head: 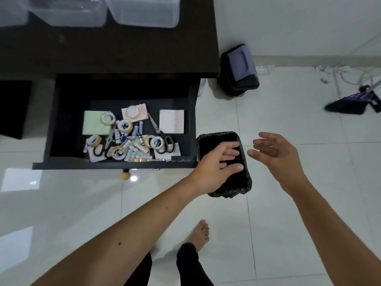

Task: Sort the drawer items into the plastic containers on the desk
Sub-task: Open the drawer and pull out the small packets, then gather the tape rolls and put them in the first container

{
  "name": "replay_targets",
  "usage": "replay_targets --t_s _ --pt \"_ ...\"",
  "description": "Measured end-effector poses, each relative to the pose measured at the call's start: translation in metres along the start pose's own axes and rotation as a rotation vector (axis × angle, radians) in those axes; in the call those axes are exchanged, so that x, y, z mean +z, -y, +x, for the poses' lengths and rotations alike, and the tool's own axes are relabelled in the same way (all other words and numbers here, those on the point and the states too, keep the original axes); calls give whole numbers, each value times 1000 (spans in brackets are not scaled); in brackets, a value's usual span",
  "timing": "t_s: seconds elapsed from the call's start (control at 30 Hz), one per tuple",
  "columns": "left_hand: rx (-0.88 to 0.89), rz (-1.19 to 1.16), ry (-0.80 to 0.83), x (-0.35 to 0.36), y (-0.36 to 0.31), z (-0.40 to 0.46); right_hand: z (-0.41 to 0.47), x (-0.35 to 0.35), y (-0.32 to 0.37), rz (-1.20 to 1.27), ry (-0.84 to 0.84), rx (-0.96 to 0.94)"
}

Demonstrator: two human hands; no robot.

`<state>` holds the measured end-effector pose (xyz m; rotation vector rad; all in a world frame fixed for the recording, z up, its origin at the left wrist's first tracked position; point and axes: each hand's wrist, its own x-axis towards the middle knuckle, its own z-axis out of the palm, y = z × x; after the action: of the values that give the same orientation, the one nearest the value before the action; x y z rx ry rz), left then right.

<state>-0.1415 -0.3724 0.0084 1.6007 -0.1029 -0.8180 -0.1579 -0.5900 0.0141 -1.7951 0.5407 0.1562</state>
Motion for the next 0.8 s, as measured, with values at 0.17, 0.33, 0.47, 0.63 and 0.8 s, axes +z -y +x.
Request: replay_targets --t_s 0.17,0.33,0.47,0.63,0.8 --pt "35 -30 87 -37 -34 -42 -22 23 52 12 58 -87" --pt "63 -76 50 -104 -53 -68 -25 74 86 22 167 -170" --pt "63 15 -156 -178 -35 -78 -18 130 98 -38 266 -199" --pt "9 129 -352 -253 2 -80 1 188 93 -148 393 -215" --pt "-57 305 -405 -284 26 -72 24 223 82 -443 472 -254"
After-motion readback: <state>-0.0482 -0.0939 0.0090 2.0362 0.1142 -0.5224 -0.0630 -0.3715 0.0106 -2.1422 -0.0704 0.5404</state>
